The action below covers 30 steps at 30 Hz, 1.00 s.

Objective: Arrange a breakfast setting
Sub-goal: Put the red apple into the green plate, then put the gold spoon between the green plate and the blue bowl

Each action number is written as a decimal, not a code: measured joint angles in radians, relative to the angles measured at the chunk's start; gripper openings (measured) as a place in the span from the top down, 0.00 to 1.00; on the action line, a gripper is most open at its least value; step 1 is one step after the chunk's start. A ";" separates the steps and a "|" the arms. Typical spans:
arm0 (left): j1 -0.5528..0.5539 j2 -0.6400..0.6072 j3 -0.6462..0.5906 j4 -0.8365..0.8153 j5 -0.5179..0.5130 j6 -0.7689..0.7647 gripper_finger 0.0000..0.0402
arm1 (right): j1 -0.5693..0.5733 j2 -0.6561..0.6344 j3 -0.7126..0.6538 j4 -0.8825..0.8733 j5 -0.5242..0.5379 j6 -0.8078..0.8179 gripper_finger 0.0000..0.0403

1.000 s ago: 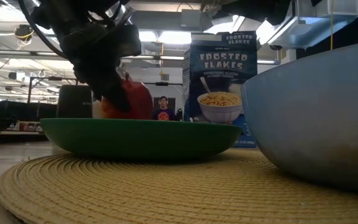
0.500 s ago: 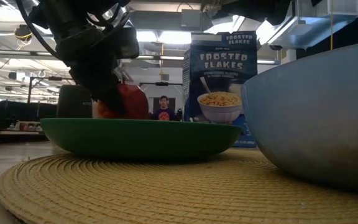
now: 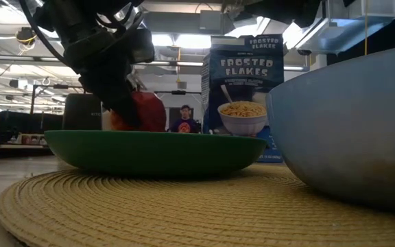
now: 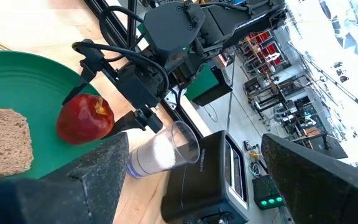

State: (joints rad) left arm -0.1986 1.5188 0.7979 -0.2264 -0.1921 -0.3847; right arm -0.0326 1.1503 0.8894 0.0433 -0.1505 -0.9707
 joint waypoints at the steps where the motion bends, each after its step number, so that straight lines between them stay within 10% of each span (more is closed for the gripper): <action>1: 0.000 0.000 0.000 0.001 0.000 0.000 0.08 | 0.000 0.000 0.000 0.000 0.000 0.000 0.15; 30: 0.003 -0.121 0.000 0.075 -0.078 0.100 0.01 | 0.000 0.000 0.000 0.000 0.000 0.000 0.15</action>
State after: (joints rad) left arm -0.1959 1.3973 0.7982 -0.1510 -0.2700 -0.2845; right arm -0.0326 1.1503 0.8894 0.0431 -0.1502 -0.9707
